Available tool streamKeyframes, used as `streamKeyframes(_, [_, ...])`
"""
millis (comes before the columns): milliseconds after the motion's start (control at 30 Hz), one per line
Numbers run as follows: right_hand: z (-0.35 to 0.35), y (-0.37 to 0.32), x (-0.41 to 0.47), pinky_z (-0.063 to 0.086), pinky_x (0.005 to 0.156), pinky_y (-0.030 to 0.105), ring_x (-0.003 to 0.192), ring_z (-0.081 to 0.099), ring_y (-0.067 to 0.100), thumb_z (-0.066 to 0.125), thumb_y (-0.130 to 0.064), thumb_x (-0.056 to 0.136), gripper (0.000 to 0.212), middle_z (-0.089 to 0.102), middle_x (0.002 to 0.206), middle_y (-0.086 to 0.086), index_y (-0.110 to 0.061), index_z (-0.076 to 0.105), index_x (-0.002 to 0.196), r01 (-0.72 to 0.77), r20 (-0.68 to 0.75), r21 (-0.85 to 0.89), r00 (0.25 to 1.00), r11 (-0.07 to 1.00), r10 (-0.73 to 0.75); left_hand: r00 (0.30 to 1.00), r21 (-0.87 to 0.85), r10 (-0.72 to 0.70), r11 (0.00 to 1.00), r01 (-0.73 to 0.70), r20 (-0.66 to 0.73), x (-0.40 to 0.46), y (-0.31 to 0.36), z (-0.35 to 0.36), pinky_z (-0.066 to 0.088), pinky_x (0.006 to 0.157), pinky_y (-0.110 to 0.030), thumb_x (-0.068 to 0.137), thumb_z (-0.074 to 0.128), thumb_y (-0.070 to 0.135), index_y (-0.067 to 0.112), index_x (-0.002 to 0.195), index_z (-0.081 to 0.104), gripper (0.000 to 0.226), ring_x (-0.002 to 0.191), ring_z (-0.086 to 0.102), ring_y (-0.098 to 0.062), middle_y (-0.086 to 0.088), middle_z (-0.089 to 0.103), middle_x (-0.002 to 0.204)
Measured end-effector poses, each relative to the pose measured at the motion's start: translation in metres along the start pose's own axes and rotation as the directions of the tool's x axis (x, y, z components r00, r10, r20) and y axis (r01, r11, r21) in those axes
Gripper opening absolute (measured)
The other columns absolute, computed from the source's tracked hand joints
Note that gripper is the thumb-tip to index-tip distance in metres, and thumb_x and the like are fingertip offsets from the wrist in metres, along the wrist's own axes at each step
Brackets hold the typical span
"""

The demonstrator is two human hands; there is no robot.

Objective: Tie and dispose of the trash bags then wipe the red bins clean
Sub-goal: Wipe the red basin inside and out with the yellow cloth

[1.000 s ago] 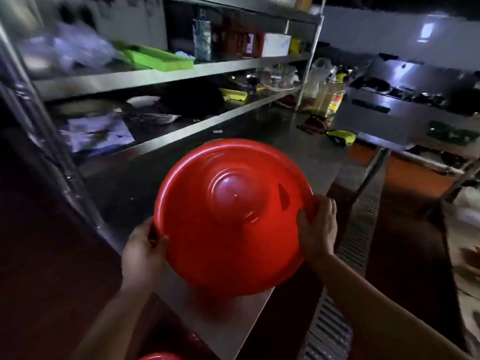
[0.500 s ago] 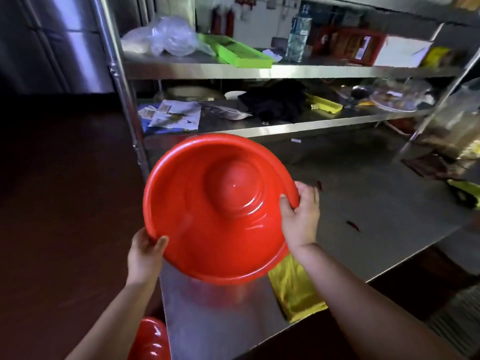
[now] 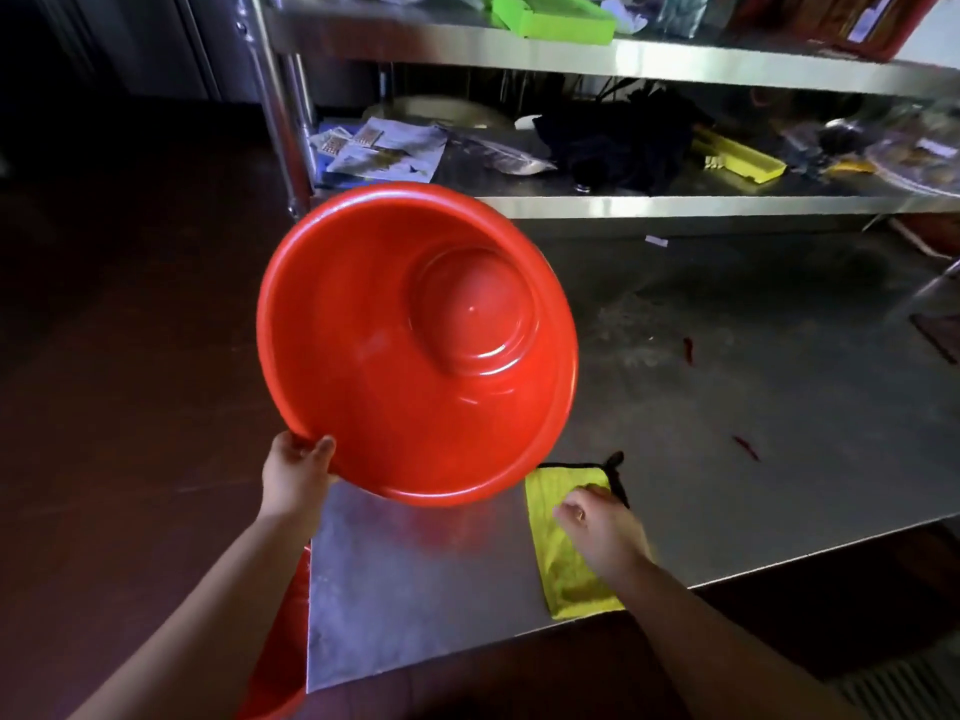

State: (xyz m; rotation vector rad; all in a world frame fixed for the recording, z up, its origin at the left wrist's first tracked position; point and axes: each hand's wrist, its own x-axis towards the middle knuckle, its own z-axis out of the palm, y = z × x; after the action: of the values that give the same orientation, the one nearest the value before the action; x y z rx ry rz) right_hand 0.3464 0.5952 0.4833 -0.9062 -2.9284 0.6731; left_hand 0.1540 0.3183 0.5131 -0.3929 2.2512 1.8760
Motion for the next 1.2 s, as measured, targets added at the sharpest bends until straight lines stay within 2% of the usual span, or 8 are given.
streamKeyframes(167, [0.035, 0.013, -0.018, 0.036, 0.086, 0.036, 0.112, 0.039, 0.019, 0.057, -0.069, 0.065, 0.06, 0.047, 0.11, -0.005, -0.022, 0.054, 0.102, 0.102, 0.19, -0.347, 0.981, 0.932, -0.037, 1.0, 0.099, 0.018, 0.995, -0.016, -0.021, 0.002, -0.005, 0.002, 0.049, 0.075, -0.044, 0.089, 0.059, 0.016, 0.001, 0.104, 0.056, 0.021, 0.078, 0.057, -0.028, -0.018, 0.059, 0.088])
streamKeyframes(367, [0.042, 0.012, -0.008, 0.04, 0.091, 0.036, 0.122, 0.039, 0.024, 0.054, -0.036, 0.086, 0.033, 0.045, 0.126, 0.001, -0.017, 0.052, 0.113, 0.078, 0.129, -0.394, 0.991, 0.916, -0.029, 0.999, 0.104, 0.027, 0.994, -0.023, -0.029, 0.002, -0.013, 0.007, 0.049, 0.065, -0.033, 0.09, 0.059, 0.016, 0.002, 0.104, 0.053, 0.021, 0.075, 0.058, -0.026, -0.015, 0.058, 0.089])
streamKeyframes(500, [0.03, 0.004, -0.013, 0.038, 0.086, 0.035, 0.114, 0.05, 0.029, 0.055, -0.017, 0.087, 0.032, 0.056, 0.12, 0.013, -0.005, 0.054, 0.117, -0.108, -0.03, -0.064, 0.994, 0.992, 0.106, 0.999, 0.073, 0.032, 0.997, -0.032, 0.004, 0.009, -0.012, 0.004, 0.05, 0.075, -0.04, 0.089, 0.06, 0.015, 0.007, 0.101, 0.051, 0.017, 0.077, 0.057, -0.026, -0.011, 0.056, 0.085])
streamKeyframes(633, [0.007, -0.027, -0.037, 0.029, 0.066, 0.034, 0.086, 0.054, 0.038, 0.056, -0.008, 0.084, 0.016, 0.056, 0.088, 0.018, 0.003, 0.054, 0.097, -0.261, -0.279, 0.392, 0.88, 0.882, 0.384, 0.997, 0.069, 0.062, 0.996, -0.065, 0.037, 0.014, -0.006, -0.001, 0.047, 0.071, -0.036, 0.089, 0.061, 0.016, 0.012, 0.099, 0.049, 0.016, 0.077, 0.057, -0.024, -0.005, 0.057, 0.083])
streamKeyframes(733, [-0.01, -0.07, -0.056, 0.026, 0.063, 0.031, 0.073, 0.044, 0.028, 0.048, -0.023, 0.075, 0.021, 0.046, 0.072, 0.003, -0.004, 0.05, 0.083, -0.177, -0.429, 0.657, 0.712, 0.733, 0.556, 0.996, 0.039, 0.059, 0.997, -0.062, 0.068, 0.014, -0.003, -0.007, 0.049, 0.075, -0.037, 0.089, 0.062, 0.017, 0.014, 0.098, 0.05, 0.015, 0.08, 0.058, -0.025, -0.006, 0.058, 0.087])
streamKeyframes(833, [-0.014, -0.121, -0.066, 0.033, 0.071, 0.027, 0.078, 0.043, 0.018, 0.051, -0.024, 0.076, 0.029, 0.05, 0.084, 0.006, 0.0, 0.053, 0.092, 0.005, -0.597, 0.67, 0.599, 0.742, 0.534, 0.992, -0.066, 0.042, 0.997, -0.034, 0.119, 0.014, -0.004, -0.01, 0.052, 0.074, -0.035, 0.088, 0.061, 0.013, 0.013, 0.097, 0.051, 0.014, 0.078, 0.059, -0.023, -0.003, 0.057, 0.08])
streamKeyframes(1033, [0.022, -0.207, -0.049, 0.039, 0.072, 0.034, 0.08, 0.049, 0.022, 0.059, -0.023, 0.071, 0.019, 0.059, 0.077, 0.006, -0.007, 0.061, 0.08, 0.199, -0.617, 0.143, 0.784, 0.97, -0.07, 0.962, -0.233, 0.062, 0.973, 0.001, 0.266, 0.013, -0.014, -0.022, 0.049, 0.067, -0.034, 0.09, 0.059, 0.006, 0.019, 0.089, 0.05, 0.016, 0.076, 0.055, -0.02, -0.009, 0.058, 0.084])
streamKeyframes(1200, [0.085, -0.234, -0.027, 0.034, 0.1, 0.037, 0.121, 0.047, 0.026, 0.05, -0.034, 0.094, 0.038, 0.053, 0.13, 0.003, -0.016, 0.055, 0.126, 0.136, 0.011, -0.065, 0.991, 0.989, -0.136, 0.96, -0.174, 0.121, 0.982, -0.078, 0.251, 0.026, -0.034, -0.035, 0.048, 0.066, -0.027, 0.09, 0.058, 0.006, 0.018, 0.096, 0.05, 0.016, 0.072, 0.056, -0.017, -0.004, 0.061, 0.082])
